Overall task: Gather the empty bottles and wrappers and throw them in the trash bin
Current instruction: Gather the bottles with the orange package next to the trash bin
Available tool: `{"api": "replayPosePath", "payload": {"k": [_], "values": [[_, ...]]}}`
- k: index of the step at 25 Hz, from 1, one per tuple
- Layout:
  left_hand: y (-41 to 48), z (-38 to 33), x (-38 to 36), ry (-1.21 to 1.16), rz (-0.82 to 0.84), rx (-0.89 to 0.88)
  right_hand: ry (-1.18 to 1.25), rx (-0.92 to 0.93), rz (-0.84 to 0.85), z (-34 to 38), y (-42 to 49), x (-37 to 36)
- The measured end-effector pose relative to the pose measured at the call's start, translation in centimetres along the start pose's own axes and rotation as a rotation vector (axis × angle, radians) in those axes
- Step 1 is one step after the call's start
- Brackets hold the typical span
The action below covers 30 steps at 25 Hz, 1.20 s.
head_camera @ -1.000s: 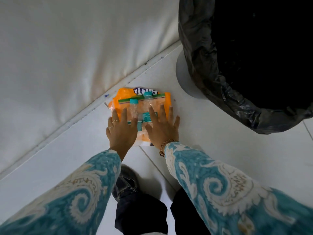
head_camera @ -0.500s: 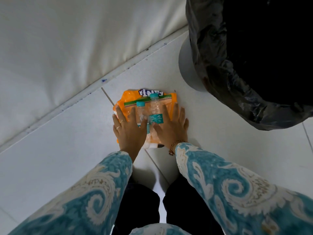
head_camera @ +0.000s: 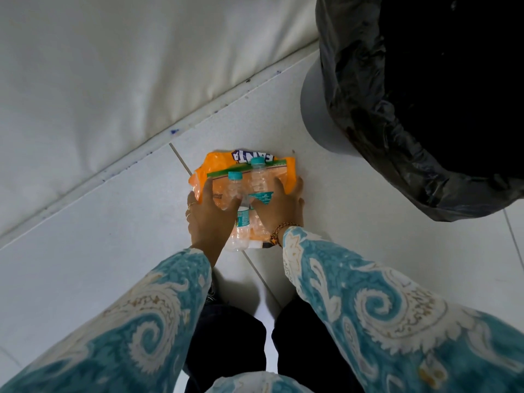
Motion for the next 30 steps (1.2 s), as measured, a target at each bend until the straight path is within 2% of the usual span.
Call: {"api": "replayPosePath", "payload": {"k": [6, 12, 17, 21, 24, 27, 30], "values": [[-2.4, -0.5, 3.2, -0.049, -0.085, -0.011, -0.012, -0.020, -0.012, 2.0, -2.9, 0.9], [-7.0, -2.8, 12.2, -0.063, -0.135, -0.078, -0.042, 0.039, 0.011, 7.4, -10.2, 4.8], [-12.4, -7.8, 22.9, -0.108, -0.181, -0.228, 0.004, 0.228, -0.133, 15.5, -18.7, 13.0], [-18.3, -16.8, 29.5, -0.080, -0.181, -0.483, 0.066, 0.280, -0.313, 19.1, -23.6, 23.1], [-21.6, -24.9, 29.9, -0.035, -0.167, -0.682, 0.109, 0.279, -0.451, 18.0, -23.8, 30.9], [-23.5, -32.4, 25.7, -0.025, -0.089, -0.832, 0.192, 0.208, -0.565, 13.3, -21.8, 37.2], [-23.3, -37.1, 19.9, -0.018, 0.003, -0.834, 0.210, 0.110, -0.602, 8.2, -17.8, 39.7]]}}
Point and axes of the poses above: each hand's wrist, its own y-axis towards the middle knuckle, its own x-axis out of the back of the hand, z = x × y, the point moved 8 cm from there along y, towards the middle knuckle, and after that the axes turned 2 degrees about -z, right-handed, at the moved point
